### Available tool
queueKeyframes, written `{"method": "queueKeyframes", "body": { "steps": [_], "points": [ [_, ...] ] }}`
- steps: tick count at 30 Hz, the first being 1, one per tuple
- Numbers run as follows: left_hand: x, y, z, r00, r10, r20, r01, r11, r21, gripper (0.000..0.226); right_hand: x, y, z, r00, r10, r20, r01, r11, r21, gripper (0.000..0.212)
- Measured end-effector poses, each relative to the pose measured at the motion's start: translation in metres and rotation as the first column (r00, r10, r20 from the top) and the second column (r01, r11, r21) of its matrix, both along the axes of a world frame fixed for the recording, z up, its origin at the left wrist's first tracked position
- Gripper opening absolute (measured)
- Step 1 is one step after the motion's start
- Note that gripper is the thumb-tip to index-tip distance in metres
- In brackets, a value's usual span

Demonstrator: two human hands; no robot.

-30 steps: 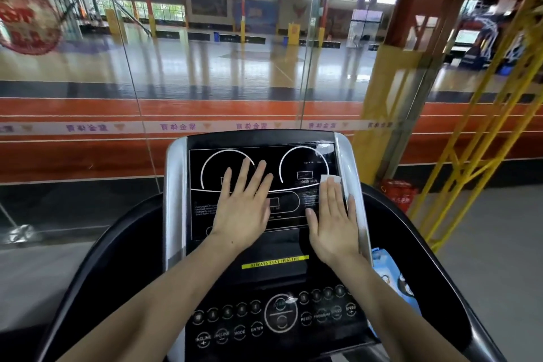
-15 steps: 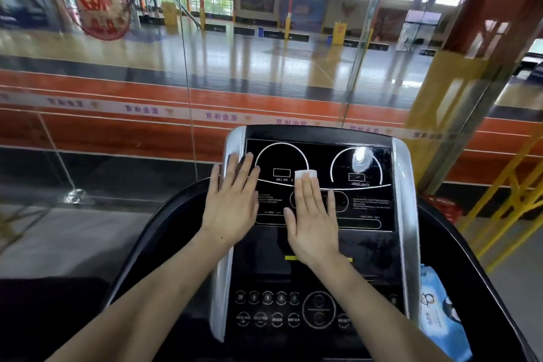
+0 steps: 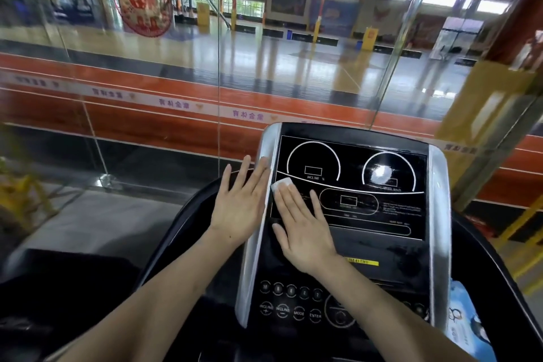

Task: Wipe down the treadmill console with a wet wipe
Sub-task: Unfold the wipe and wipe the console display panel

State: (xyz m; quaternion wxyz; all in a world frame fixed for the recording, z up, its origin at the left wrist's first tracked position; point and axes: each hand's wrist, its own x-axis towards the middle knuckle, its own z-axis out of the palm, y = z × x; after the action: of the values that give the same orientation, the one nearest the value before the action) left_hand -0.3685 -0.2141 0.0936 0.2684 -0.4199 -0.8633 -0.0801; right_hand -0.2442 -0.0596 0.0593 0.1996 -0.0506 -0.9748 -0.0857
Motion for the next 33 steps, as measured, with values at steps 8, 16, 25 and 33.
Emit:
{"method": "queueKeyframes", "body": {
  "steps": [8, 16, 25, 33],
  "points": [
    [0.022, 0.024, 0.002, 0.996, -0.089, -0.014, 0.089, 0.996, -0.004, 0.064, 0.038, 0.037, -0.001, 0.999, -0.041, -0.009, 0.041, 0.999, 0.004, 0.072],
    [0.055, 0.084, 0.011, 0.978, -0.204, 0.030, 0.205, 0.979, -0.020, 0.062, 0.096, 0.107, 0.000, 0.963, -0.263, -0.054, 0.257, 0.961, -0.101, 0.070],
    [0.089, 0.128, 0.014, 0.954, -0.295, 0.046, 0.298, 0.952, -0.076, 0.062, 0.143, 0.164, 0.003, 0.873, -0.482, -0.072, 0.464, 0.867, -0.182, 0.073],
    [0.093, 0.123, 0.012, 0.955, -0.296, 0.036, 0.298, 0.950, -0.098, 0.062, 0.148, 0.128, -0.026, 0.832, -0.547, -0.092, 0.498, 0.809, -0.311, 0.074]
  ]
}}
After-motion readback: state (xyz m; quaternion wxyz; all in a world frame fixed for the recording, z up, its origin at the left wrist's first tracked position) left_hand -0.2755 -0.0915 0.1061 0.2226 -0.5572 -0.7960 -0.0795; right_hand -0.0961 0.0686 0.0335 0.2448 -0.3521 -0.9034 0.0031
